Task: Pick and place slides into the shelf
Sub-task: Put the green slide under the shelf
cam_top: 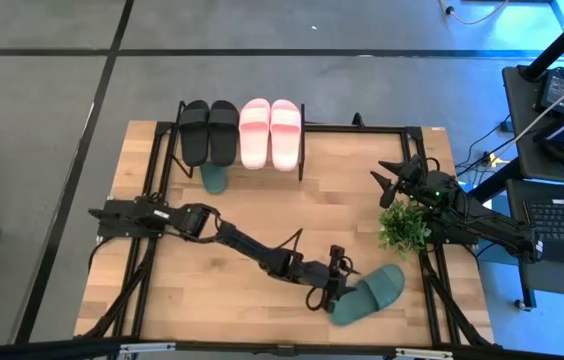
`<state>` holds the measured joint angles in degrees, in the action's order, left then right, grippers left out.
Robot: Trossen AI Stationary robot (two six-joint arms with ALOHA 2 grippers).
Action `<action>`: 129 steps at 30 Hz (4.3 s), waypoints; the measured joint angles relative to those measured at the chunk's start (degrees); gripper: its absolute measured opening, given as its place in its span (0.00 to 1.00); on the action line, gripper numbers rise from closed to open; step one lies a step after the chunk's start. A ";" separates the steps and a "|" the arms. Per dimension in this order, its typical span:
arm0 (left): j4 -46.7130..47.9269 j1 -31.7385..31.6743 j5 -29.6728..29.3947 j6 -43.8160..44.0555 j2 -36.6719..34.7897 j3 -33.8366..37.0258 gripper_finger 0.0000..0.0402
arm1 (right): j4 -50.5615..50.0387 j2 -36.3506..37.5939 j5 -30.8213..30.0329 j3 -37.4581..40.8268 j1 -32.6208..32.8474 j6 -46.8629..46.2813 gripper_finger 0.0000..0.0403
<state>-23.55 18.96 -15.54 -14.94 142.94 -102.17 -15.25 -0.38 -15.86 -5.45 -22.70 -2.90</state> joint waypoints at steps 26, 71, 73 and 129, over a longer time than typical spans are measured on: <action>10.93 -1.99 -4.55 4.26 10.61 -18.11 0.36 | 0.00 0.00 -0.02 0.00 -0.02 0.11 0.51; 56.82 -8.55 -37.75 39.33 -40.50 14.62 0.01 | -0.06 0.02 0.00 0.00 0.00 0.42 0.51; 57.48 -6.29 -41.23 46.43 -44.32 20.29 0.01 | -0.06 0.01 0.00 0.00 0.00 0.39 0.51; 65.25 -8.74 -49.36 131.63 -34.85 54.47 0.01 | 0.00 0.02 -0.07 0.00 -0.01 0.37 0.51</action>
<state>41.70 10.22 -64.91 116.69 108.09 -47.70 -15.25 -0.36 -15.92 -5.45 -22.71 -2.52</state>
